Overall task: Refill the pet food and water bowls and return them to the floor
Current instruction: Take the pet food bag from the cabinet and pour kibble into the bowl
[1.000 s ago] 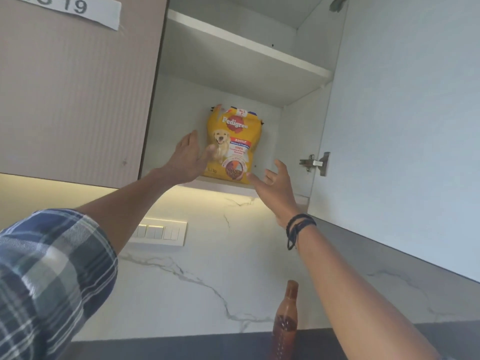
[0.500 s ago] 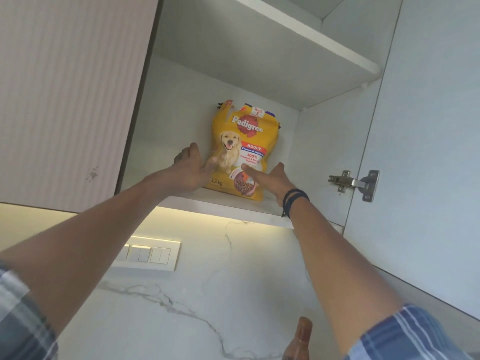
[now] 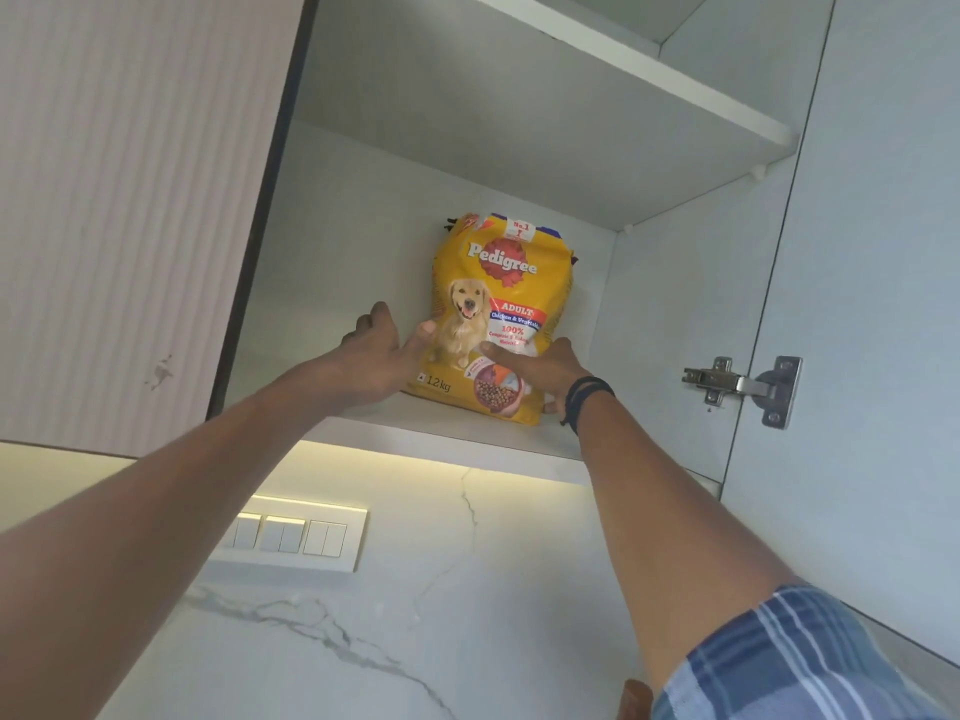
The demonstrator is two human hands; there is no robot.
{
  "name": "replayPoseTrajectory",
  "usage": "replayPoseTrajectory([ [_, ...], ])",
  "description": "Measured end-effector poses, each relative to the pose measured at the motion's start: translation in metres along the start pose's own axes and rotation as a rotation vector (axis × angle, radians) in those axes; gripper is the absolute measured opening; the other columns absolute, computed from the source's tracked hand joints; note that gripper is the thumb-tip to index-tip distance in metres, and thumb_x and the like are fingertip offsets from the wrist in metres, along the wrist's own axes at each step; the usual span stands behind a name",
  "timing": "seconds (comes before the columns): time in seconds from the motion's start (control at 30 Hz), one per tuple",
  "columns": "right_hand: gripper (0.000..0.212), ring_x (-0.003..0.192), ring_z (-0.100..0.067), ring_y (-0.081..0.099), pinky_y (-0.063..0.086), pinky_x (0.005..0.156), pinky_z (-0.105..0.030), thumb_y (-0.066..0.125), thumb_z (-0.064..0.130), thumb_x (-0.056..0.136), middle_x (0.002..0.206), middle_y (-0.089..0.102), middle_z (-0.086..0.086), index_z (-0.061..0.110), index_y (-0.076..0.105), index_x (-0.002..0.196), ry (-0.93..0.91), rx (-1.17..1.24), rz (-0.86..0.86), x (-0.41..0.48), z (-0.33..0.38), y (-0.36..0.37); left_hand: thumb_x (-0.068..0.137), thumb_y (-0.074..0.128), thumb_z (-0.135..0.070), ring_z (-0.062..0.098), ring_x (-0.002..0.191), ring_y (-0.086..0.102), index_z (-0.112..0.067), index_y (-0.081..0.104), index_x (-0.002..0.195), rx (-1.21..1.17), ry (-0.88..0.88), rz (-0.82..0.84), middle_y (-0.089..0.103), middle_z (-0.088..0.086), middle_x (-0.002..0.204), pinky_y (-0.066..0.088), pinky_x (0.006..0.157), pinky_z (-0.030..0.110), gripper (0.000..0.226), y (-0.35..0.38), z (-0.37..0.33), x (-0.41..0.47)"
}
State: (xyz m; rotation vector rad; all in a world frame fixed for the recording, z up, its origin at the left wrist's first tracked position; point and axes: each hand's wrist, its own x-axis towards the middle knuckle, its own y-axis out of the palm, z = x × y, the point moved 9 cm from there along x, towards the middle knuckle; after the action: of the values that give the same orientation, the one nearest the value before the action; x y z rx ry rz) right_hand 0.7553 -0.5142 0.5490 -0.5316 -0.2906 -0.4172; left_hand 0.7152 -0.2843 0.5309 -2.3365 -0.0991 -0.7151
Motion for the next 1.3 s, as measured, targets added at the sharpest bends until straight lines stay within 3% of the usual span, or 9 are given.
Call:
replayPoseTrajectory([
  [0.4, 0.048, 0.105, -0.018, 0.069, 0.058, 0.088, -0.042, 0.084, 0.045, 0.075, 0.117, 0.071, 0.004, 0.029, 0.061, 0.114, -0.239, -0.022, 0.105, -0.048, 0.014, -0.034, 0.09, 0.029, -0.071, 0.028, 0.143, 0.031, -0.003, 0.015, 0.152, -0.191, -0.012, -0.012, 0.026, 0.015, 0.158, 0.03, 0.109, 0.038, 0.093, -0.009, -0.003, -0.009],
  [0.53, 0.088, 0.116, -0.021, 0.061, 0.048, 0.097, -0.049, 0.087, 0.027, 0.075, 0.137, 0.061, 0.001, 0.023, 0.038, 0.148, -0.158, 0.136, 0.162, -0.068, 0.016, -0.05, 0.094, 0.029, -0.067, 0.017, 0.141, 0.037, -0.016, 0.022, 0.154, -0.331, 0.049, 0.09, 0.033, -0.005, 0.158, 0.029, 0.112, 0.034, 0.079, -0.001, -0.016, -0.014],
  [0.63, 0.103, 0.109, -0.018, 0.059, 0.045, 0.087, -0.034, 0.078, 0.023, 0.082, 0.134, 0.054, 0.003, 0.02, 0.009, 0.158, -0.178, 0.296, -0.059, -0.081, 0.039, -0.071, 0.103, 0.026, -0.051, 0.0, 0.107, 0.053, -0.034, 0.042, 0.13, -0.447, 0.095, 0.226, 0.054, -0.026, 0.115, 0.035, 0.097, 0.025, 0.036, 0.01, -0.028, -0.021],
  [0.7, 0.101, 0.103, -0.015, 0.065, 0.053, 0.08, -0.036, 0.074, 0.046, 0.082, 0.122, 0.059, 0.006, 0.024, 0.01, 0.157, -0.222, 0.373, -0.063, -0.1, 0.065, -0.061, 0.103, 0.029, -0.051, 0.01, 0.114, 0.055, -0.033, 0.05, 0.126, -0.527, 0.088, 0.217, 0.057, -0.017, 0.117, 0.041, 0.097, 0.03, 0.035, 0.007, -0.026, -0.018],
  [0.83, 0.131, 0.144, -0.027, 0.036, 0.035, 0.114, -0.052, 0.066, 0.087, 0.053, 0.158, 0.033, 0.0, 0.031, 0.009, 0.157, -0.263, 0.19, -0.05, -0.116, 0.104, -0.024, 0.105, 0.028, -0.047, 0.022, 0.098, 0.067, -0.019, 0.065, 0.115, -0.704, 0.075, 0.152, 0.068, 0.007, 0.122, 0.052, 0.081, 0.028, 0.047, -0.012, -0.021, -0.019],
  [0.97, 0.147, 0.144, -0.034, 0.035, 0.033, 0.112, -0.06, 0.07, 0.09, 0.037, 0.154, 0.035, -0.011, 0.03, 0.006, 0.156, -0.283, 0.064, -0.307, -0.121, 0.111, -0.036, 0.107, 0.025, -0.044, 0.039, 0.093, 0.072, -0.007, 0.061, 0.12, -0.898, 0.112, 0.177, 0.074, 0.022, 0.106, 0.061, 0.08, 0.04, 0.053, -0.019, -0.023, -0.024],
  [1.1, 0.132, 0.136, -0.04, 0.041, 0.033, 0.106, -0.068, 0.086, 0.064, 0.053, 0.142, 0.045, -0.016, 0.026, 0.008, 0.153, -0.319, -0.112, -0.491, -0.129, 0.111, -0.042, 0.107, 0.03, -0.042, 0.036, 0.084, 0.072, -0.006, 0.051, 0.121, -0.831, 0.066, 0.167, 0.072, 0.022, 0.094, 0.06, 0.074, 0.045, 0.044, -0.012, -0.02, -0.021],
  [1.2, 0.089, 0.11, -0.035, 0.062, 0.051, 0.09, -0.045, 0.084, 0.037, 0.066, 0.118, 0.064, -0.005, 0.025, 0.033, 0.139, -0.371, -0.142, -0.448, -0.123, 0.116, -0.04, 0.106, 0.031, -0.042, 0.035, 0.085, 0.07, -0.008, 0.046, 0.124, -0.765, 0.021, 0.156, 0.07, 0.026, 0.102, 0.059, 0.072, 0.043, 0.042, -0.007, -0.014, -0.019],
  [1.3, 0.052, 0.098, -0.026, 0.065, 0.043, 0.076, -0.029, 0.074, 0.025, 0.075, 0.105, 0.07, 0.0, 0.028, 0.055, 0.124, -0.444, -0.119, -0.444, -0.128, 0.112, -0.052, 0.106, 0.031, -0.044, 0.033, 0.087, 0.067, -0.009, 0.045, 0.125, -0.684, 0.012, 0.112, 0.068, 0.025, 0.107, 0.057, 0.077, 0.043, 0.043, -0.008, -0.01, -0.02],
])
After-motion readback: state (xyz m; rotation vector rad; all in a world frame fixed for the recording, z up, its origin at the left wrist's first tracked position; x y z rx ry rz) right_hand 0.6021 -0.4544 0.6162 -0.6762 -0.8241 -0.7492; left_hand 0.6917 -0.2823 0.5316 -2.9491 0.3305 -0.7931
